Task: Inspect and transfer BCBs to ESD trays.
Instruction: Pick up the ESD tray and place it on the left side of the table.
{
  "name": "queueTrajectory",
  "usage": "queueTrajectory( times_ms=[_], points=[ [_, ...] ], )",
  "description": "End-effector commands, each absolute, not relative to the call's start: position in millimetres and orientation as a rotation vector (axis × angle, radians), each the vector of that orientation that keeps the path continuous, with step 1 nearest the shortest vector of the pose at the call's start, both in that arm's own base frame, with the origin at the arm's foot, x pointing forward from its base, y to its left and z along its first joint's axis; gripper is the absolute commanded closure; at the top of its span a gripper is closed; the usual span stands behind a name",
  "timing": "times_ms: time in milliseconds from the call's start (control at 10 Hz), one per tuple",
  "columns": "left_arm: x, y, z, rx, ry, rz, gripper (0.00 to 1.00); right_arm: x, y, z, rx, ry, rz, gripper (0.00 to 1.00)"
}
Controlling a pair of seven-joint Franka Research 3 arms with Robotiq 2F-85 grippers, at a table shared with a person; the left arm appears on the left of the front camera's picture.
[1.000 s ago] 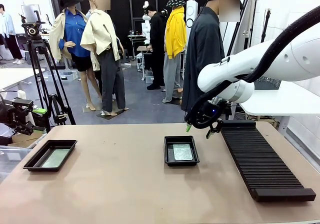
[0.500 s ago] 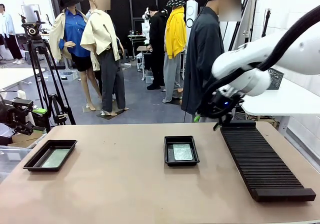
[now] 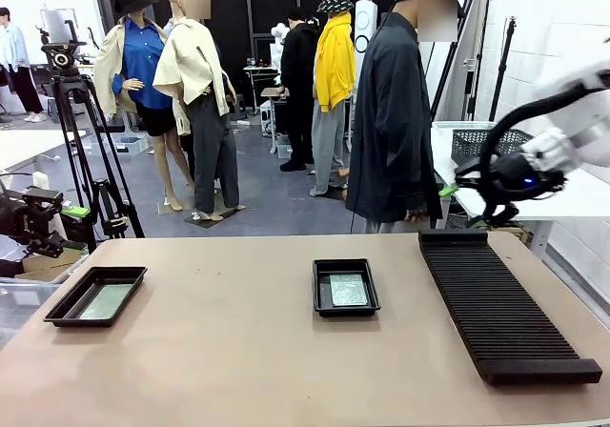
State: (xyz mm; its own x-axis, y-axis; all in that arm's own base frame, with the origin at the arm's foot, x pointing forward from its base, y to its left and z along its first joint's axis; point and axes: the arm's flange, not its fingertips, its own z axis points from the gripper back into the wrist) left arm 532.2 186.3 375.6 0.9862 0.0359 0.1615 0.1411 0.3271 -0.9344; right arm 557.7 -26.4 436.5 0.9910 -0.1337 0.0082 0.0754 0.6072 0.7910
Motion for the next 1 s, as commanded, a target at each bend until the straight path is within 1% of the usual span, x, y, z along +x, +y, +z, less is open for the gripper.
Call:
queueTrajectory(
  times_ms=[0,400,500,700,800,900],
  points=[
    [531,184,378,-1.253,-0.176,-0.065,0.0,552,-59,421,1.043,-0.03,-0.127,0.0],
    [531,184,378,-1.253,-0.176,-0.065,0.0,546,-127,399,1.209,0.073,-0.023,0.0],
    [531,184,378,-1.253,-0.176,-0.065,0.0,545,-135,394,1.236,0.07,-0.022,0.0],
    [531,184,378,-1.253,-0.176,-0.065,0.0,547,-140,389,1.272,0.076,0.013,0.0],
    [532,186,376,-1.237,-0.163,-0.07,0.0,535,-136,389,1.209,0.083,-0.033,0.0],
    [539,175,385,-1.235,-0.154,-0.068,0.0,535,-136,389,1.209,0.083,-0.033,0.0]
  ],
)
